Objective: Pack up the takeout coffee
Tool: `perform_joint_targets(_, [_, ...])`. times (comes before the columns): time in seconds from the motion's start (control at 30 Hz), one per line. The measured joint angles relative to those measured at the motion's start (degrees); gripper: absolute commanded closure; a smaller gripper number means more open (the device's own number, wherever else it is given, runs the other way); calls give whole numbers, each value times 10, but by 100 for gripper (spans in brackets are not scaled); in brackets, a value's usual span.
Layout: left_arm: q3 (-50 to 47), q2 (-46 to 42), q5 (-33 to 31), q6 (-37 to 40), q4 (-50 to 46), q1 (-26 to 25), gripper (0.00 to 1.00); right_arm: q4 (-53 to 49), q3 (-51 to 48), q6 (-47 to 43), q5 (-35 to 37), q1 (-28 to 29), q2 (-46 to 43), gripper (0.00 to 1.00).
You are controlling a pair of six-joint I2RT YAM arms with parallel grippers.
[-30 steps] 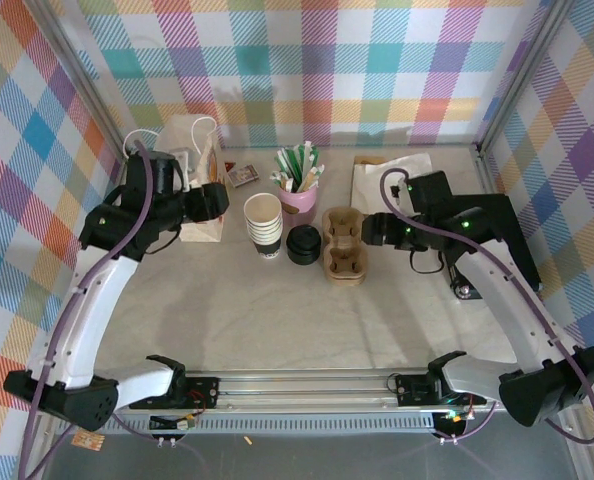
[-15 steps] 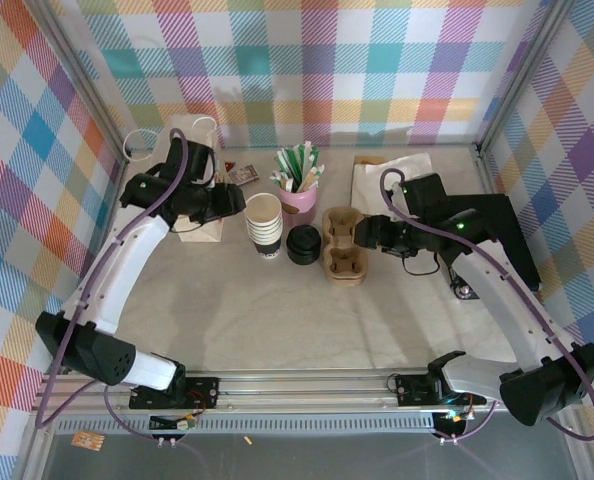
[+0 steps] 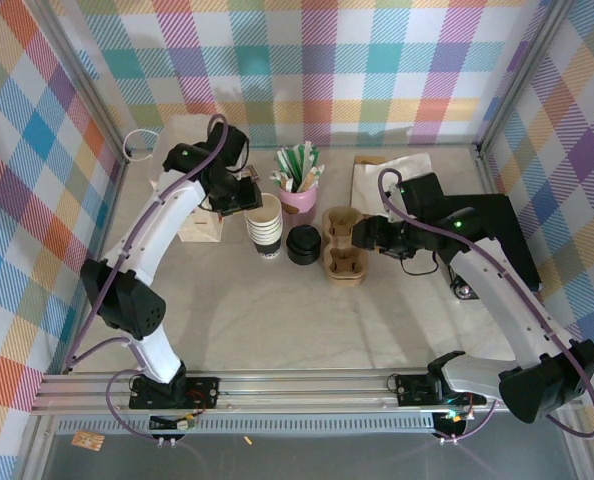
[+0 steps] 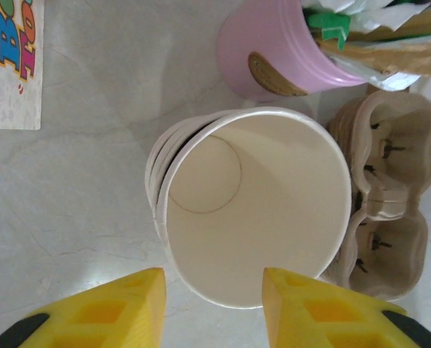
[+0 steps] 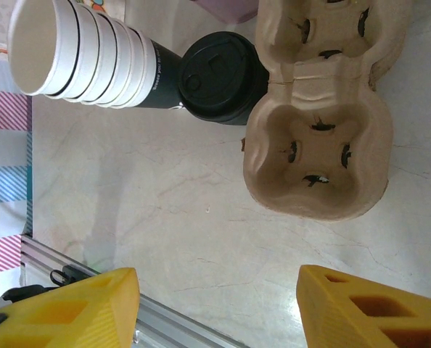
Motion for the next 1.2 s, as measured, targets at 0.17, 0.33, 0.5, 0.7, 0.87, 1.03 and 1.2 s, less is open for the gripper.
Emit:
perform_joint_targets(0.17, [14, 12, -17, 2, -24, -2, 65, -1, 4, 0, 0, 0, 0, 41])
perform_joint_targets(0.33, [19, 14, -27, 2, -36, -2, 66, -1, 4, 0, 0, 0, 0, 40])
perform_joint_targets(0.5, [29, 28, -27, 2, -39, -2, 69, -1, 4, 0, 0, 0, 0, 40])
perform_joint_targets(0.7, [37, 45, -27, 2, -49, -2, 73, -2, 4, 3, 0, 0, 1, 40])
perform_joint_targets(0.87, [47, 49, -27, 2, -59, -2, 75, -2, 8, 7, 1, 0, 2, 40])
perform_joint_targets(1.03, [48, 49, -27, 2, -63, -2, 76, -2, 8, 9, 2, 0, 2, 40])
perform_joint_targets(1.2, [48, 50, -31, 2, -63, -2, 76, -2, 8, 9, 5, 0, 2, 40])
